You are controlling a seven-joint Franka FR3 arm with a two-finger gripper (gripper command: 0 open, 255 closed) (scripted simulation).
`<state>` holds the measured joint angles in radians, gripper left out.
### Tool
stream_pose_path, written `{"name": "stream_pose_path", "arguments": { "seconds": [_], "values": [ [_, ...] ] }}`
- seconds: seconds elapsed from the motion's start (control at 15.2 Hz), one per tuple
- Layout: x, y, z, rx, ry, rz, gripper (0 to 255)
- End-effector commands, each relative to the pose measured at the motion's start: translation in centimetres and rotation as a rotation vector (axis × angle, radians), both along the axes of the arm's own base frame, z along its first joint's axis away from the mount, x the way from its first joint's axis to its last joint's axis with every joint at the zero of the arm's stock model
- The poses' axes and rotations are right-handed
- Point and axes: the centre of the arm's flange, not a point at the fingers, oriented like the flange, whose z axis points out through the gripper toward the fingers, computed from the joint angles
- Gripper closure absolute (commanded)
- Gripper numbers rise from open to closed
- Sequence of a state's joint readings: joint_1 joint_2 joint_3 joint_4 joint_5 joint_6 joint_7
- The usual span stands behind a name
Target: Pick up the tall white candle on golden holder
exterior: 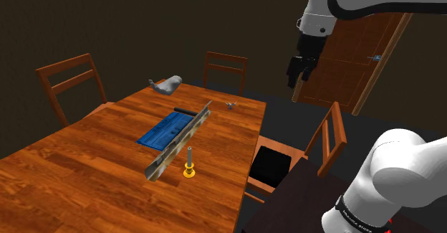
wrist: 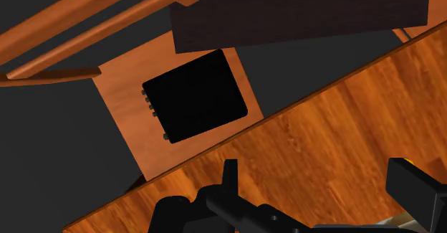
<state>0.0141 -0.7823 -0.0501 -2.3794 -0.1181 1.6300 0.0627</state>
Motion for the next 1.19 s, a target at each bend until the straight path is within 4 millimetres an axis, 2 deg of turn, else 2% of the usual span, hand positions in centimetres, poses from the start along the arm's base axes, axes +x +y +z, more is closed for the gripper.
{"name": "stream_pose_path", "arguments": {
  "seconds": [0.0,1.12],
  "values": [
    [0.0,0.0,0.0,0.000,0.000,0.000,0],
    [11.2,12.7,-14.1,0.040,-0.006,-0.059,0]
  ]
}}
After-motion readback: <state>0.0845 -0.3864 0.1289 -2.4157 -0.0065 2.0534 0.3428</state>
